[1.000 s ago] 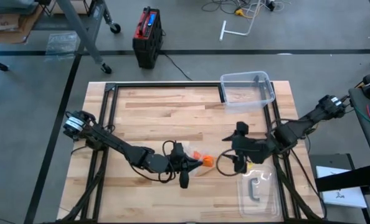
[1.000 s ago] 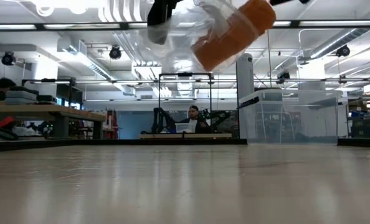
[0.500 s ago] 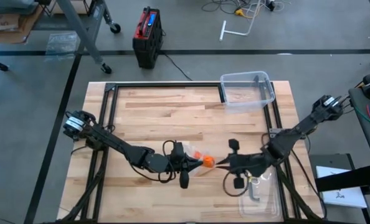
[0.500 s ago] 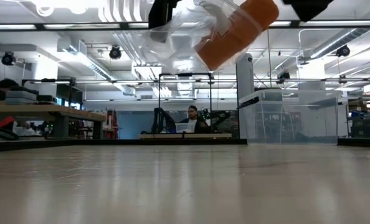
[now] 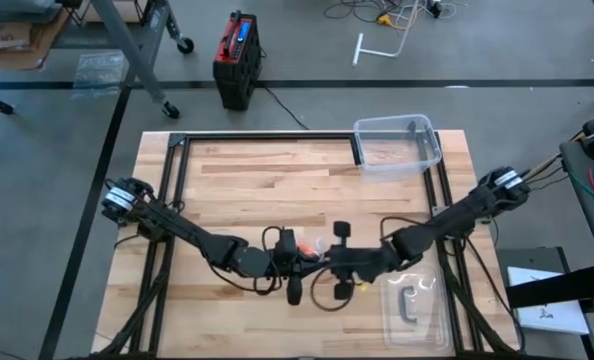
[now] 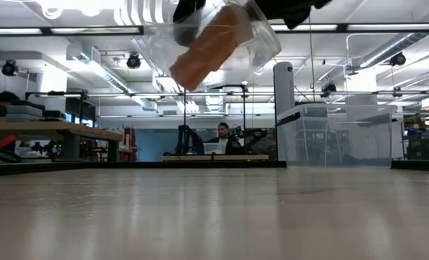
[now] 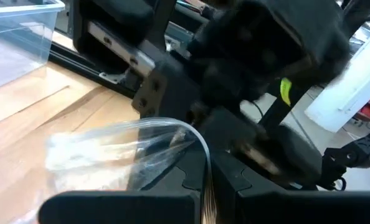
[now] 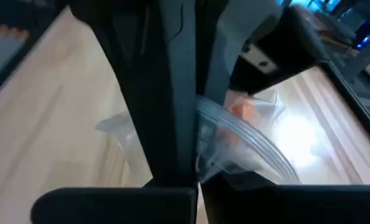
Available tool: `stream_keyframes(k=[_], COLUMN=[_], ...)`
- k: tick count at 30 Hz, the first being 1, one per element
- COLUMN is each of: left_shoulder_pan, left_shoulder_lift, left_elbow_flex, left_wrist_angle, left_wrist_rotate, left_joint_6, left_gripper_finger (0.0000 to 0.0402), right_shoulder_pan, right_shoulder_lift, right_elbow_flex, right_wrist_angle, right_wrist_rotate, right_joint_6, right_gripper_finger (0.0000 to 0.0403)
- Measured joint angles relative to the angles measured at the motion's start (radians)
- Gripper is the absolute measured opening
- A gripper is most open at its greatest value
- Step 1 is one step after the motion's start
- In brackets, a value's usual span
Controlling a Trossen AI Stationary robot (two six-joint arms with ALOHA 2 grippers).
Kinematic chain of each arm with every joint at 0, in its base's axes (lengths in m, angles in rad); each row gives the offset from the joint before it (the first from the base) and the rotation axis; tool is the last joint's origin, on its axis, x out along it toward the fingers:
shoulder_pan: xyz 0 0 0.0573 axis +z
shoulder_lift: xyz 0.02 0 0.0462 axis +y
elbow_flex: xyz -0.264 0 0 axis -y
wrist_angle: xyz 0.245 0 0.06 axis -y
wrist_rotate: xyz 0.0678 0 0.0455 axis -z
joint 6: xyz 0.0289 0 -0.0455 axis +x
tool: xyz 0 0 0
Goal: Roll bandage
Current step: Put the rolled orange bandage into the zip bag, then put the transparent zip bag into the transparent bin
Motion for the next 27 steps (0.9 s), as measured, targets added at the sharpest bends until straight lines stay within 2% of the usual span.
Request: stream_keyframes(k=[7,14,17,21,27], left_shoulder_pan=[-0.007,-0.006,-0.006,-0.006,-0.006], left_shoulder_lift=[0.0,0.0,0.0,0.0,-0.003], left_elbow_flex=[0.0,0.0,0.0,0.0,0.0], left_wrist_angle=[-0.011,-0.063,-0.058,-0.053,-0.045], left_wrist_rotate=[0.009,0.016,0.015,0.026,0.17], left_joint_6=[0.0,0.0,0.009,0.028,0.053], left_gripper_finger=[0.0,0.0,0.0,0.0,0.0], right_shoulder_pan=[0.028,0.112,0.133,0.147,0.141], right_shoulder_lift=[-0.009,-0.175,-0.241,-0.311,-0.366], right_elbow_flex=[0.085,-0.009,-0.076,-0.162,-0.228], right_wrist_angle=[-0.289,-0.325,-0.312,-0.267,-0.278], right_wrist_rotate=[0.012,0.03,0.105,0.118,0.116], right_joint_6=[0.036,-0.009,0.017,0.018,0.017], right_gripper_finger=[0.0001,0.0009,0.0022,0.005,0.0132])
